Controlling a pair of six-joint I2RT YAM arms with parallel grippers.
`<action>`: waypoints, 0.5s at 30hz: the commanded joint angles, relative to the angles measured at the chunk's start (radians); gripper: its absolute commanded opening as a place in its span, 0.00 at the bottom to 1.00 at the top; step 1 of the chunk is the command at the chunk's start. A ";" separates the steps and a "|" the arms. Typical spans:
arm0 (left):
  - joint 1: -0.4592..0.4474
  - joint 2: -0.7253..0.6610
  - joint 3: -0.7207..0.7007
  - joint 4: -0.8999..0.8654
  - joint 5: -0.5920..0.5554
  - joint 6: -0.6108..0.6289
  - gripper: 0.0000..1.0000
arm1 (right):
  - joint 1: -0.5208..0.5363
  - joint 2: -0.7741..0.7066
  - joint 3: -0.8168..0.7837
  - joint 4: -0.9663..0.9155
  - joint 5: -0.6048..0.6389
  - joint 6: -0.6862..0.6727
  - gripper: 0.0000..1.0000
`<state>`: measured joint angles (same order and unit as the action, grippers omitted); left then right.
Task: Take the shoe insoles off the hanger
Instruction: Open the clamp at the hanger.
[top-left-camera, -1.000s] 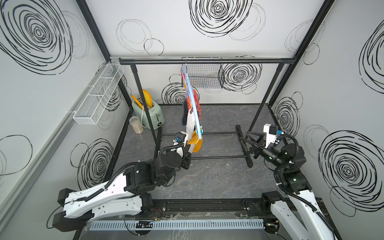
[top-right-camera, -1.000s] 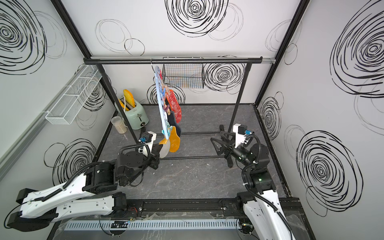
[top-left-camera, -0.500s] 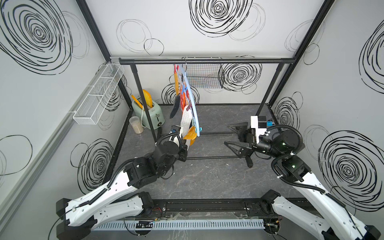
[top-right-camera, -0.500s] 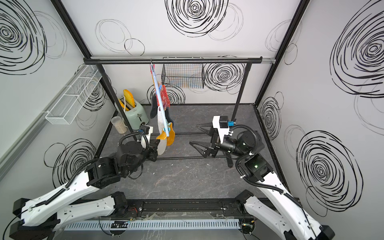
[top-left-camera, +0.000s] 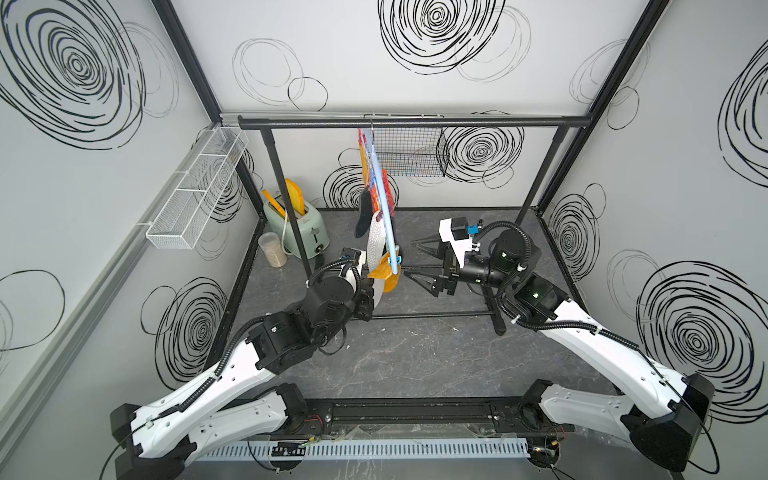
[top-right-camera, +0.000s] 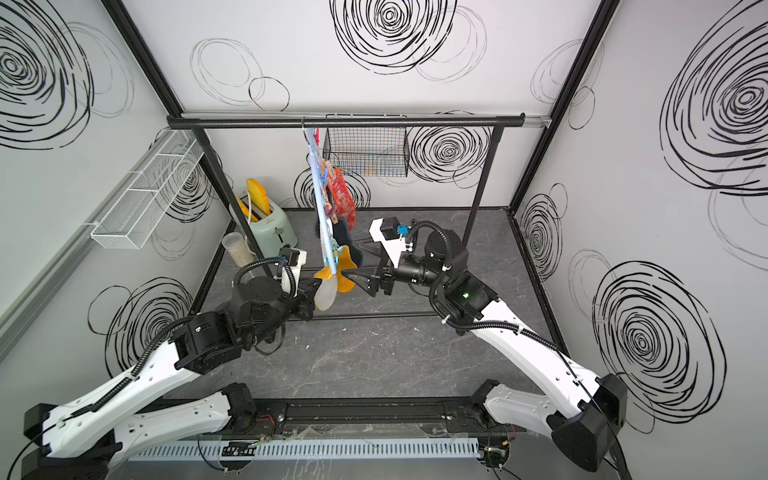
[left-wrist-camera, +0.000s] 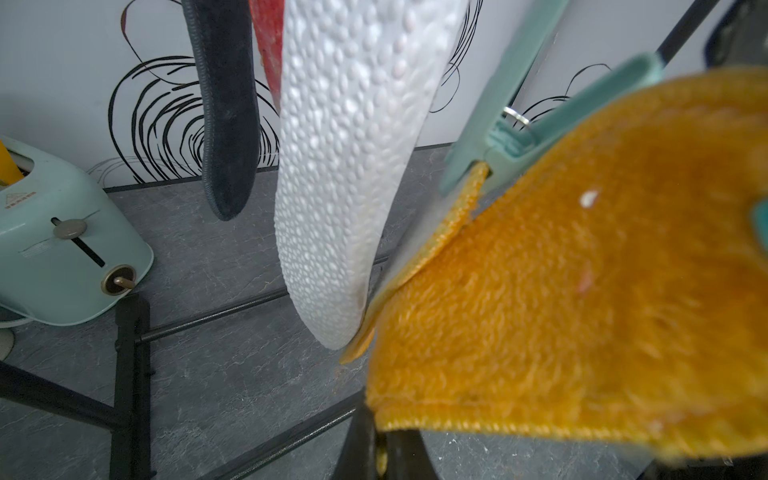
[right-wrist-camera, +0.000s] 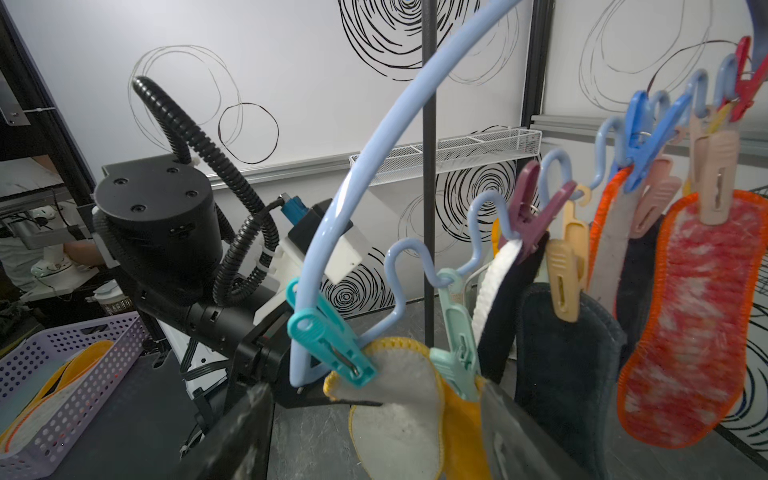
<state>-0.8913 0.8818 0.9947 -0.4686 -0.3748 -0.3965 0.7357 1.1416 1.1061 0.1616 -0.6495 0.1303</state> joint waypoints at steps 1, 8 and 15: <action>0.014 -0.011 -0.007 0.042 0.012 0.005 0.05 | 0.001 0.016 0.042 0.044 -0.045 -0.011 0.77; 0.020 -0.013 -0.005 0.039 0.020 0.007 0.06 | 0.006 0.047 0.074 0.044 -0.061 -0.010 0.76; 0.023 -0.019 -0.013 0.039 0.027 0.008 0.07 | 0.009 0.085 0.117 0.037 -0.062 -0.004 0.76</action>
<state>-0.8791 0.8768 0.9905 -0.4690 -0.3515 -0.3931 0.7383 1.2198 1.1881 0.1734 -0.6949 0.1345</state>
